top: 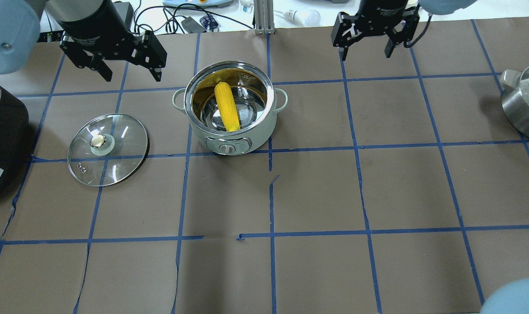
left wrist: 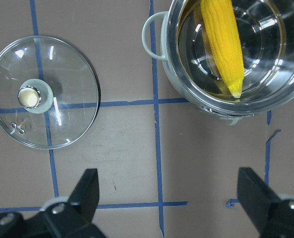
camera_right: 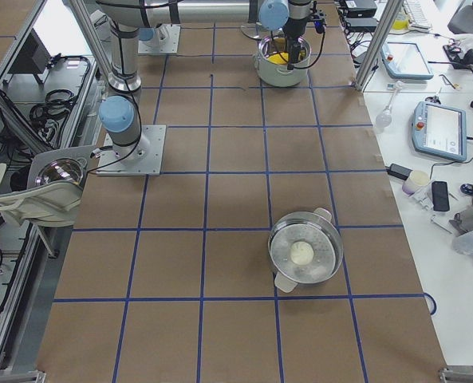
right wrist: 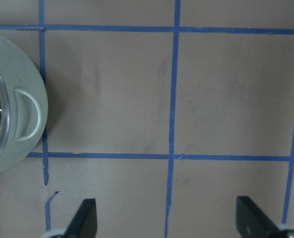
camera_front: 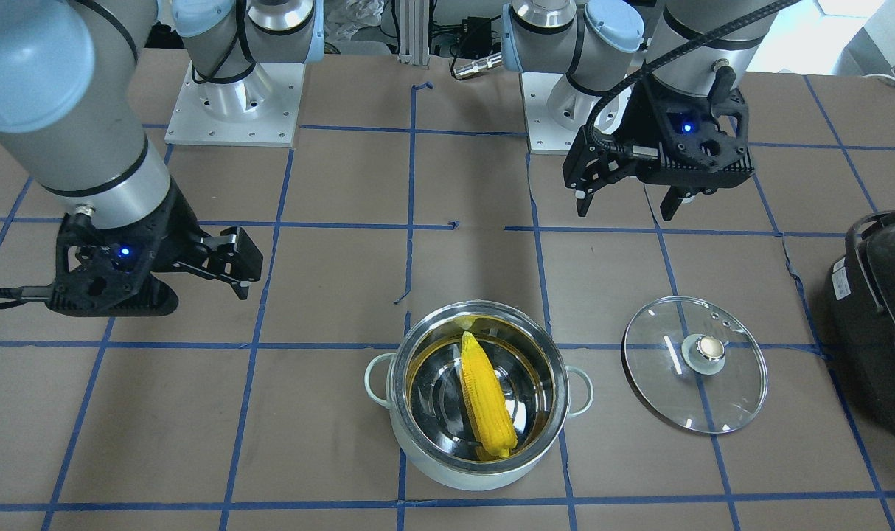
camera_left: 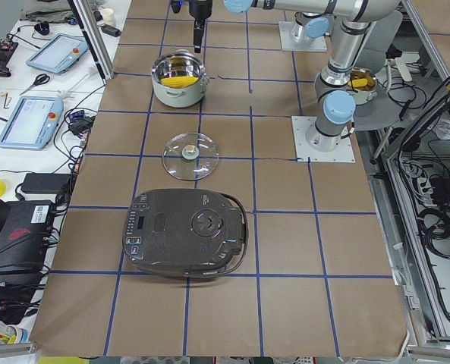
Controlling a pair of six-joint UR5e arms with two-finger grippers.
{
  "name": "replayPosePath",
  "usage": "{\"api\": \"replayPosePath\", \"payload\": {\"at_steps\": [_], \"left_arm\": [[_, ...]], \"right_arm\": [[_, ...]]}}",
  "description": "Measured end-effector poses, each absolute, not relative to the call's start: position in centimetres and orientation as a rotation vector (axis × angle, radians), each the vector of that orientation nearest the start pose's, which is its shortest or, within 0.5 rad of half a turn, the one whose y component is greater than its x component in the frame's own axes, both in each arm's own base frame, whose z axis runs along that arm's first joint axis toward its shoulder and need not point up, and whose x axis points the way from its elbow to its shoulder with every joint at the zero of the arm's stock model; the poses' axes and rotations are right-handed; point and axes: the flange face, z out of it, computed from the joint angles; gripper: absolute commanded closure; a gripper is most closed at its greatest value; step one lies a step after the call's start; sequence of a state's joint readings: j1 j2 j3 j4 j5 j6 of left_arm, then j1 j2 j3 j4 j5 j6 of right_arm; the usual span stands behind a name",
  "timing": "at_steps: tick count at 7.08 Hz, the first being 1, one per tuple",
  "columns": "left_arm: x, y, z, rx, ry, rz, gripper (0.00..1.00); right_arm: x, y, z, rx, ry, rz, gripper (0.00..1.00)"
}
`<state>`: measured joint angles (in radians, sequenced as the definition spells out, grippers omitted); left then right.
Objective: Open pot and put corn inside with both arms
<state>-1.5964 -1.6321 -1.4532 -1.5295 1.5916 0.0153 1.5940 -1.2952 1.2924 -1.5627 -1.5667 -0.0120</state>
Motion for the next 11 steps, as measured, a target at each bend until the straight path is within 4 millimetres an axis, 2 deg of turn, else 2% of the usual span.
{"api": "replayPosePath", "payload": {"at_steps": [2, 4, 6, 8, 11], "left_arm": [[-14.5, -52.3, 51.9, 0.063, 3.116, -0.151, 0.00], [-14.5, -52.4, 51.9, 0.063, 3.115, -0.151, 0.00], [-14.5, -52.4, 51.9, 0.063, 3.116, -0.151, 0.00], [-14.5, -52.4, 51.9, 0.063, 3.116, -0.151, 0.00], [-14.5, -52.4, 52.0, 0.065, 3.116, -0.153, 0.00]], "right_arm": [[12.1, -58.5, 48.6, -0.071, 3.134, 0.071, 0.00], [11.1, -58.0, 49.2, -0.055, 3.137, 0.082, 0.00], [11.2, -56.5, 49.9, -0.043, 3.135, 0.065, 0.00], [11.5, -53.8, 50.7, -0.032, 3.123, 0.043, 0.00], [11.6, -52.6, 49.9, 0.004, 3.122, 0.070, 0.00]]}}
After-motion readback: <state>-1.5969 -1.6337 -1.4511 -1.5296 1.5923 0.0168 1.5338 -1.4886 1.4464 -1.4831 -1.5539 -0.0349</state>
